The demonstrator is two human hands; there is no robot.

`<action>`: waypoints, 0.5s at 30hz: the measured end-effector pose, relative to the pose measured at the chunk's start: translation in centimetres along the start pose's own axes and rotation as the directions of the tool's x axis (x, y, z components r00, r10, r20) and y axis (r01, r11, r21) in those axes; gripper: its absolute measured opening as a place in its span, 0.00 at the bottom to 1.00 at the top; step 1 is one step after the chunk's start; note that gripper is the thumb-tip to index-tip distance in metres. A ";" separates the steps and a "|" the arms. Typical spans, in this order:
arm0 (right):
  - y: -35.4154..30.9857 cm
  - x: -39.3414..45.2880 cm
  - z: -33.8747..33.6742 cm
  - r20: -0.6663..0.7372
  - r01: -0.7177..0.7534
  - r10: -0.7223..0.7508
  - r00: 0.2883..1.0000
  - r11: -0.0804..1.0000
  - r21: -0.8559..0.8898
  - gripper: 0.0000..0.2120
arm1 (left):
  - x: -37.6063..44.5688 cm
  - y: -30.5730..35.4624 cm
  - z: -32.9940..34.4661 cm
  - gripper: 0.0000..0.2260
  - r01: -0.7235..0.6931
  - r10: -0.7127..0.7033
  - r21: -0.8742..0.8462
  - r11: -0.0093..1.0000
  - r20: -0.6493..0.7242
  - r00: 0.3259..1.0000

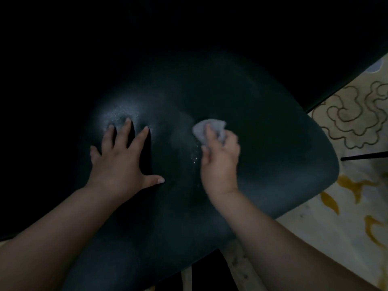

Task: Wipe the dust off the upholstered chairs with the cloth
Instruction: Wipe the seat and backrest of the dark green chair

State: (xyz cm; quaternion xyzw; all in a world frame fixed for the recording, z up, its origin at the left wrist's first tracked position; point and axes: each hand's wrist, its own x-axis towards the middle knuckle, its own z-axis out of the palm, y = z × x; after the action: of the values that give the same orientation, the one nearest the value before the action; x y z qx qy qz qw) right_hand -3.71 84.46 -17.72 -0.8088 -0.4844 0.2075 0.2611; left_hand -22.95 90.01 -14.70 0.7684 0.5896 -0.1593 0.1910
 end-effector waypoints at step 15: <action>-3.3 10.0 1.4 0.255 0.379 -0.367 0.894 0.925 0.004 0.26 | -0.5 -0.9 0.3 0.53 -0.029 0.027 -0.035 0.999 -0.049 0.998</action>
State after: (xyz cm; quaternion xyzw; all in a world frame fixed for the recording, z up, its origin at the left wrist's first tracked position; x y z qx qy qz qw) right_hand -2.32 95.01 -17.53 -0.6737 -0.6641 0.2433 0.2141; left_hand -23.91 89.68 -14.84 0.7768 0.5859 -0.1274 0.1923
